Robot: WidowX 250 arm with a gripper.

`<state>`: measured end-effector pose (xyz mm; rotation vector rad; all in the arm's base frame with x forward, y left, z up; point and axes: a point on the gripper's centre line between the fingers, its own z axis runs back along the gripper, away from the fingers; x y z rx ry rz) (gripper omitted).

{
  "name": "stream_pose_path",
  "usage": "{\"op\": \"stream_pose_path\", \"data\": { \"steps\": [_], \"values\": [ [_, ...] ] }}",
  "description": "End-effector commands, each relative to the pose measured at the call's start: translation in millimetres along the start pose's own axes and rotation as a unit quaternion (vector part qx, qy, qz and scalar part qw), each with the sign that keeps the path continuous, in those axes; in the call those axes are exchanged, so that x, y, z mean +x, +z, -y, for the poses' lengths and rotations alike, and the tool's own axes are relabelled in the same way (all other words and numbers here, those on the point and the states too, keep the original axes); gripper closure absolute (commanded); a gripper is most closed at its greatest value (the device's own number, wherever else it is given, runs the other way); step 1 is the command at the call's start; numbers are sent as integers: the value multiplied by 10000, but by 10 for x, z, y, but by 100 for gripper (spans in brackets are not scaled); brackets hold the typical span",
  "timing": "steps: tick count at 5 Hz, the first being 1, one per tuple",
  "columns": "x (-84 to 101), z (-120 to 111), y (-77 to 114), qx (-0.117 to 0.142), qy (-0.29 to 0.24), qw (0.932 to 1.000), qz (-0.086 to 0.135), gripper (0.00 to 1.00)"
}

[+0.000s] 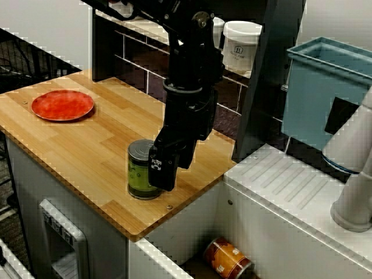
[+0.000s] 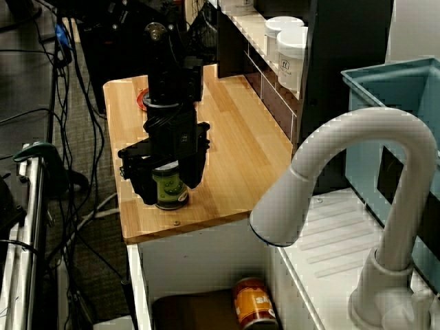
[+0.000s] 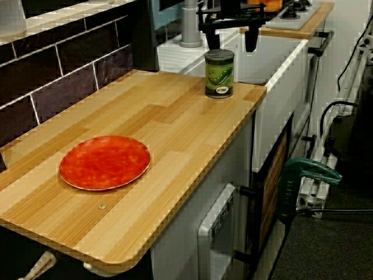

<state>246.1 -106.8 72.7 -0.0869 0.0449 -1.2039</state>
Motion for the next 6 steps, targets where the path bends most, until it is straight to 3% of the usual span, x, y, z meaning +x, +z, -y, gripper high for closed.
{"op": "stream_pose_path", "data": {
  "steps": [1,2,3,4,5,6],
  "values": [
    [-209,-27,-52,39,-178,9998,88,0],
    [-272,-74,-113,-135,-664,9977,-83,0],
    [-340,-134,-119,-309,-909,9953,-95,0],
    [-410,-135,-108,-356,-1294,9905,-291,0],
    [-503,-128,-103,-235,-1625,9848,-572,0],
    [-631,-151,-92,-127,-1583,9851,-665,0]
  ]
}}
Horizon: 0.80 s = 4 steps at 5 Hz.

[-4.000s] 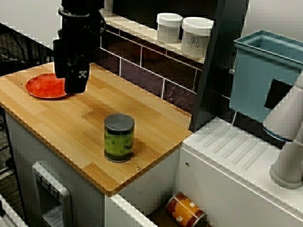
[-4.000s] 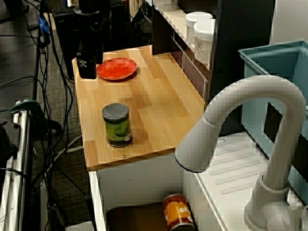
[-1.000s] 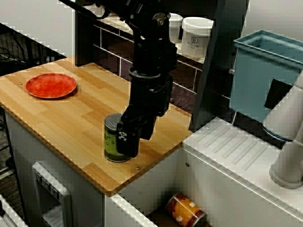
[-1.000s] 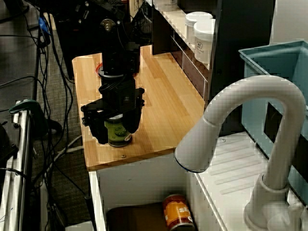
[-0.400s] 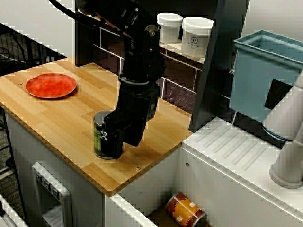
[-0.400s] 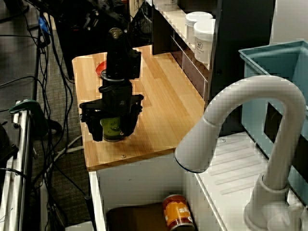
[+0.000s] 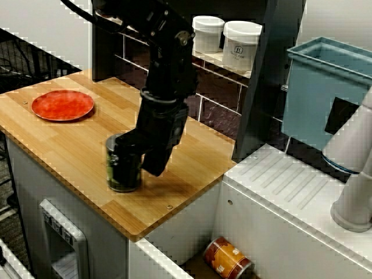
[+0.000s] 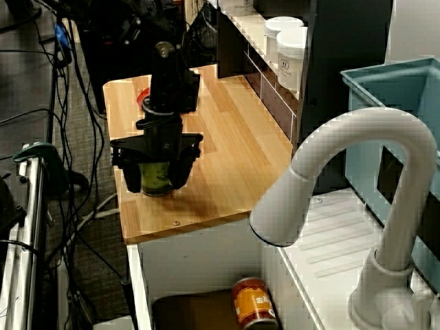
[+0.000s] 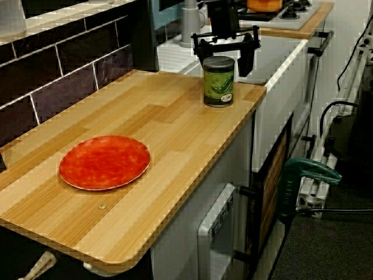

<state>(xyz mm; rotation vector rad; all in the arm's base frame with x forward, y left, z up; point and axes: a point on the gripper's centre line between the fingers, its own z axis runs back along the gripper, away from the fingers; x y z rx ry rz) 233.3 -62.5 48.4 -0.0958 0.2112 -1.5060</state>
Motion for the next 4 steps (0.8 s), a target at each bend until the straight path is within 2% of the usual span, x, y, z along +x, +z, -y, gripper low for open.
{"op": "stream_pose_path", "data": {
  "steps": [1,4],
  "values": [
    [-329,3,109,476,20,9988,-124,0],
    [-637,-120,153,656,195,9972,-286,0]
  ]
}}
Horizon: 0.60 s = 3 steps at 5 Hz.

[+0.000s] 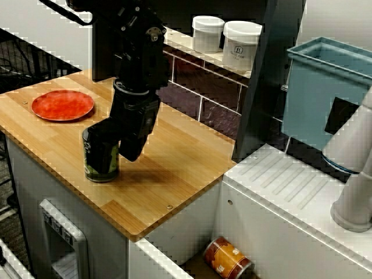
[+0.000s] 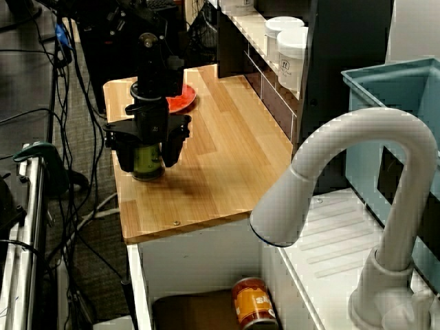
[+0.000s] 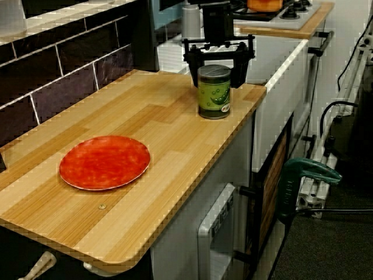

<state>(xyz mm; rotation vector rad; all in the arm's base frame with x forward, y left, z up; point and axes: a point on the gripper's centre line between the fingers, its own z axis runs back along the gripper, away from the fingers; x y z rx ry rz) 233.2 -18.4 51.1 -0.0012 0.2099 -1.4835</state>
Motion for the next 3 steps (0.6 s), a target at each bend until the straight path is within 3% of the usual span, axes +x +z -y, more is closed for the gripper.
{"op": "stream_pose_path", "data": {
  "steps": [1,3],
  "values": [
    [-309,-151,135,441,159,9989,-79,0],
    [-628,-245,146,533,476,9974,-121,0]
  ]
}}
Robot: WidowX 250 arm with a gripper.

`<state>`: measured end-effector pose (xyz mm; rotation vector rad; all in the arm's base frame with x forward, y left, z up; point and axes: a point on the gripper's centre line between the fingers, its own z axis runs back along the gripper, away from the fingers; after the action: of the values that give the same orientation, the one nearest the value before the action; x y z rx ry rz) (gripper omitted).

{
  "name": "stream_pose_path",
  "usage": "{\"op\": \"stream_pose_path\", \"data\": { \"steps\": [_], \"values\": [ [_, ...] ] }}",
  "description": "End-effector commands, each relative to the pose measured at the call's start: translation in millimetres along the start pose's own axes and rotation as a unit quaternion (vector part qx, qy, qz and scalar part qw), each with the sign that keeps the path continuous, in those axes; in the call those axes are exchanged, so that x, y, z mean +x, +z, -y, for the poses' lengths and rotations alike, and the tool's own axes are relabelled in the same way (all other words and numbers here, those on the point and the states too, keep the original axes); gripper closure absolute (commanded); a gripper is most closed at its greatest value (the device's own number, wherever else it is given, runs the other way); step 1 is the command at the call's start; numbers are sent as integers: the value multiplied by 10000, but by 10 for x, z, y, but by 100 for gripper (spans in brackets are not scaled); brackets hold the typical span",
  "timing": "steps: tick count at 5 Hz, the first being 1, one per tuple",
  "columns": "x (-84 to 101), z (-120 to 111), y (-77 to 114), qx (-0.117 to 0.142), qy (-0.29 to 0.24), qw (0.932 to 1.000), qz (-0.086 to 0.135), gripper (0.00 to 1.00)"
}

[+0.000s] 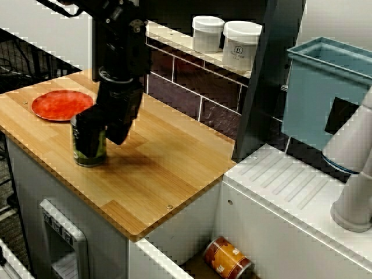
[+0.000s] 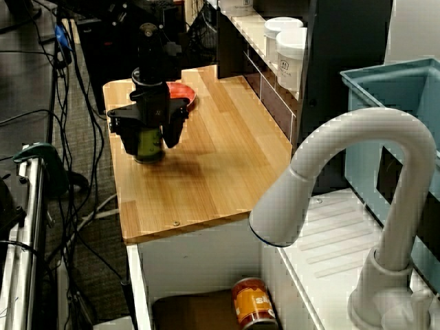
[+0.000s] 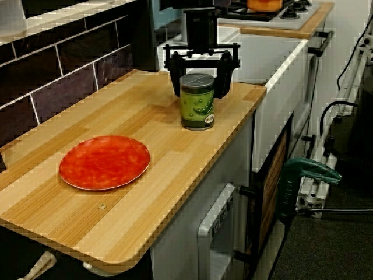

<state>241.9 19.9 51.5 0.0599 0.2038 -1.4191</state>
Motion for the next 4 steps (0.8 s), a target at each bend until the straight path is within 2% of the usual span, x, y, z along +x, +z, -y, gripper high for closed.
{"op": "stream_pose_path", "data": {
  "steps": [1,3,4],
  "values": [
    [-409,-198,199,327,307,9990,71,0],
    [-612,-285,275,193,627,9977,179,0],
    [-611,-326,355,84,795,9965,253,0]
  ]
}}
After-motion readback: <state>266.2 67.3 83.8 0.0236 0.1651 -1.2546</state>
